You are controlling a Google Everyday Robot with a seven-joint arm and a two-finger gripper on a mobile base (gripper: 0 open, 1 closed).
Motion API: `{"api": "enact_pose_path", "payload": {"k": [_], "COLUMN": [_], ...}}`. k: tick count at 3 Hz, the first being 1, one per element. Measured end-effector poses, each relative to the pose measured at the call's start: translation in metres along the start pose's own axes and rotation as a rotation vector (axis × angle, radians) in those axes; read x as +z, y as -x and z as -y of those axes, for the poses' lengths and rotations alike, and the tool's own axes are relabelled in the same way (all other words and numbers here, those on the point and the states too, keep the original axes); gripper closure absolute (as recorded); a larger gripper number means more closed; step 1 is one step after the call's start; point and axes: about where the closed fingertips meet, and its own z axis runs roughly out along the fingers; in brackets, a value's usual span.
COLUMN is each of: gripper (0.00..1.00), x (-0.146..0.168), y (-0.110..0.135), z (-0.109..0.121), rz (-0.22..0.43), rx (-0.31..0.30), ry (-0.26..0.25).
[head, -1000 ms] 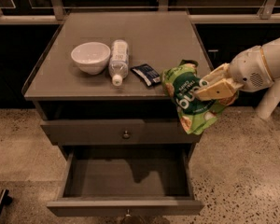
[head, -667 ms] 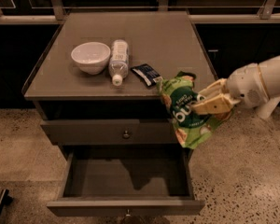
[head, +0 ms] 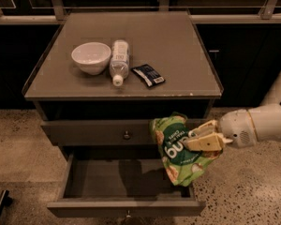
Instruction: Place green rice chip bag into middle drawer
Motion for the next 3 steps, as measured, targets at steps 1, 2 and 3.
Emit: {"api": "enact_pose_path", "payload": {"k": [1, 2, 3], "gripper": [1.0, 1.0, 1.0], "x": [0.019, 0.059, 0.059], "y": [-0.044, -0.096, -0.096], "z": [0.006, 0.023, 0.023], "rz": [0.054, 0.086, 0.086], "rx": [0.115, 0.232, 0.232], "ry": [0.066, 0.188, 0.188]}}
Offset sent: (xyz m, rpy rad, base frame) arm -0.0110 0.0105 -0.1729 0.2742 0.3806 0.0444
